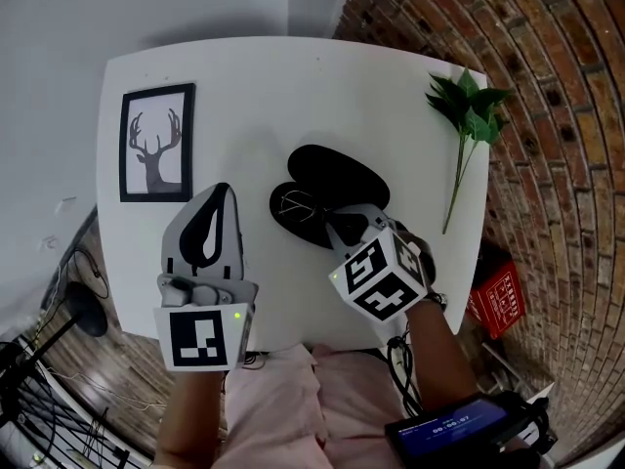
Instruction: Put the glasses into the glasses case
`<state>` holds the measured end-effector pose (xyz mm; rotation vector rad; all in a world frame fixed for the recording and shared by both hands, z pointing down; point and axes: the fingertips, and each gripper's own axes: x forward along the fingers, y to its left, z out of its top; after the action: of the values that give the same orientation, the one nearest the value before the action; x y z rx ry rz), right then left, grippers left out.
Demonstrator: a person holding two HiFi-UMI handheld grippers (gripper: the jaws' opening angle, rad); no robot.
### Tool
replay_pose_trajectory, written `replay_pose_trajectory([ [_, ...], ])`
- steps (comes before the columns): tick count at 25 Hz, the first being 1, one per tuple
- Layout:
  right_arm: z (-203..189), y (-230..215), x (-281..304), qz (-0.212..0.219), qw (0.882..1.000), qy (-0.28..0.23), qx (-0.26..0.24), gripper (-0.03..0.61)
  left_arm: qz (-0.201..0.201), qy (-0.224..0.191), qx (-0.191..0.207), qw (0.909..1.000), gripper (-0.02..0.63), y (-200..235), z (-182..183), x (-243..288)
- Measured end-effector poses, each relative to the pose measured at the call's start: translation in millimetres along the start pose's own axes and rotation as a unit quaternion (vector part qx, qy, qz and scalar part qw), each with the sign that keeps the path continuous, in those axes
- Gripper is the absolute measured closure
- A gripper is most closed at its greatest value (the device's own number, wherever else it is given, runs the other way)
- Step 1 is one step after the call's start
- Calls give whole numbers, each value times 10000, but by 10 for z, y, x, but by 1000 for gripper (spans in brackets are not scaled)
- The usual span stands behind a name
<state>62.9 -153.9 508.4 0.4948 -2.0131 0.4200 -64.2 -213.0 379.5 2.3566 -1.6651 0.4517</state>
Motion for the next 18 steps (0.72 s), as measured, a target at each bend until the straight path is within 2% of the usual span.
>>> replay_pose_trajectory([
  [4, -4, -18, -13, -187, 9996, 168, 96, 566, 8, 17, -14, 10000, 609, 45, -11, 16],
  [12, -36, 24, 51, 55, 9989, 456, 75, 566, -59, 9, -24, 10000, 609, 68, -5, 47],
  [18, 22, 4, 39, -92, 9995, 290, 24, 550, -63, 31, -19, 10000, 609, 88, -24, 23],
])
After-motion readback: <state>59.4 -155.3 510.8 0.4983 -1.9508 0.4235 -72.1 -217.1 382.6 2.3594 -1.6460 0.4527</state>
